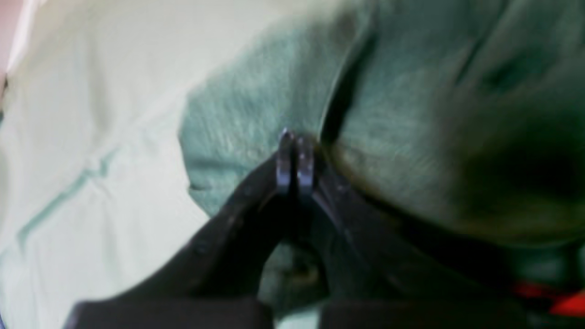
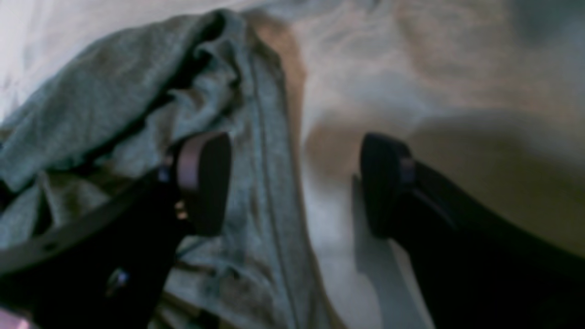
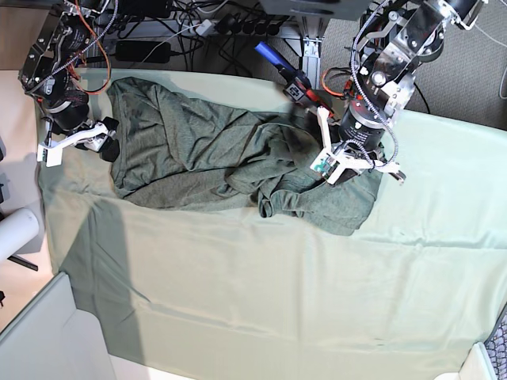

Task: Fold the T-shirt properly
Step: 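Regrip the folded shirt edge with the left gripper near the middle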

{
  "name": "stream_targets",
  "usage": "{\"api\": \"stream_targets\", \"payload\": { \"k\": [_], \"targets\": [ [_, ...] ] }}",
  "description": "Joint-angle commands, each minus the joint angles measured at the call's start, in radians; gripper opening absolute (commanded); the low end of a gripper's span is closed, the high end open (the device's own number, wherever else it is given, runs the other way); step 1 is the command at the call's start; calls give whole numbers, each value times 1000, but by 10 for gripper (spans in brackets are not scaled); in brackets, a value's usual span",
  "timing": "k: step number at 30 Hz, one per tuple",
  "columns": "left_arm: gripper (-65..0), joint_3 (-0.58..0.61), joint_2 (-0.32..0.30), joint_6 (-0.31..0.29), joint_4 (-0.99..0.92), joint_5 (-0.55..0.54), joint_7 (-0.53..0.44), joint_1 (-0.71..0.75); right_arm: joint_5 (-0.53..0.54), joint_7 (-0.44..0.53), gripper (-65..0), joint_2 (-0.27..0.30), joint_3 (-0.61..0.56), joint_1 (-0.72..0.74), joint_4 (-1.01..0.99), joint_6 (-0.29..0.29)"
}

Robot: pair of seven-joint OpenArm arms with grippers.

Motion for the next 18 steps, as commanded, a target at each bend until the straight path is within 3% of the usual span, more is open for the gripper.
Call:
{"api": "stream_targets", "payload": {
  "k": [1,7,12,15,16,18],
  "targets": [
    [-650,2,18,3,6,24,-27,-9,13,19,-215,20,6,10,13,22],
    [-650,15,64,2,3,25,-23,-3,20,19,-215,19,6,10,13,22],
    [-650,139,104,-3,3,31,-31,-9,21,19,-215,19,6,10,13,22],
    [-650,219,156,-35,-25,29,-56,-9,20,19,-215,19,6,10,13,22],
    [-650,221,161,-72,-40,12,-65,-25,21,19,-215,19,6,10,13,22],
    [-650,220,185,-71,-76,12,-64,-46,16,17,-215,20,7,9,13,22]
  ]
}}
